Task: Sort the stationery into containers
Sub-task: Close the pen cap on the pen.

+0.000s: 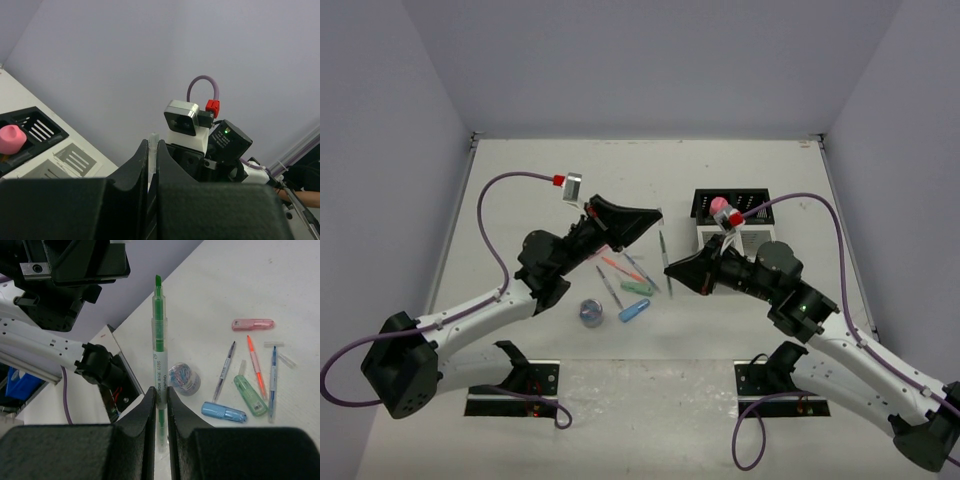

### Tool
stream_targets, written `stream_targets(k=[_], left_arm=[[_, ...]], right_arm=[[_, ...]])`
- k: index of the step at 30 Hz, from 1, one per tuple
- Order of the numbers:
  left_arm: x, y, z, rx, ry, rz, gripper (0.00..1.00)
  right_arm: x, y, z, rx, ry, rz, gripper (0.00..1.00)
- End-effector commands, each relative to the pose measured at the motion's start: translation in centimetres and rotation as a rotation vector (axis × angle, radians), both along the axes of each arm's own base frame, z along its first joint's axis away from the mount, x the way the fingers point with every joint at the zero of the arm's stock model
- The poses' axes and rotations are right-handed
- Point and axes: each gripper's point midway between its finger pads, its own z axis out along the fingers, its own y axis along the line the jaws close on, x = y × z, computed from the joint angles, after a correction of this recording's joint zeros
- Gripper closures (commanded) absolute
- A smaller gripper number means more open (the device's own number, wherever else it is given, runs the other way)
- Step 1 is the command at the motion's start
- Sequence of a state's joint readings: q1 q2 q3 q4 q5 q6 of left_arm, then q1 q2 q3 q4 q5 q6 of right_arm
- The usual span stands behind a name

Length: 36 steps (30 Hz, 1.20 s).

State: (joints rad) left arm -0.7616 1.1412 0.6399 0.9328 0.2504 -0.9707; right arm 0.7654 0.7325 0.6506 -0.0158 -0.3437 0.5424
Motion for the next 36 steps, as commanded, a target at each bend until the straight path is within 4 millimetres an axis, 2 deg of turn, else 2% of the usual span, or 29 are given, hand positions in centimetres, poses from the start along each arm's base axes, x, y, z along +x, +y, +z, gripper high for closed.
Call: stream_targets(k=[1,11,16,20,36], left_arm=[[-1.1,-0.2,0.7,-0.034,-0.046,-0.049,1.00],[-0.8,-0.5,0.3,-0.020,-0.052,-0.047,1.00],[-0.8,-0.6,0.0,-0.017,-0.048,-0.054,1.00],[-0.7,-0.8,-0.1,-0.016,-0.046,-0.055,1.00],[-0.6,-1.2,-0.6,-0.004,-0.033,-0.074,1.00]], right_arm=[[0.5,-0.3,2.5,0.049,-0.043,-0.041,1.00],[0.0,-0.5,3.7,0.074,-0.067,-0.029,1.00],[-0.2,-0.7,3.3,0.062,-0.051,-0.029,1.00],[-0.2,-0.9,3.8,0.065,-0.058,-0.036,1.00],[0.7,-1.3,4.2,0.050,-0.035,-0.094,1.00]])
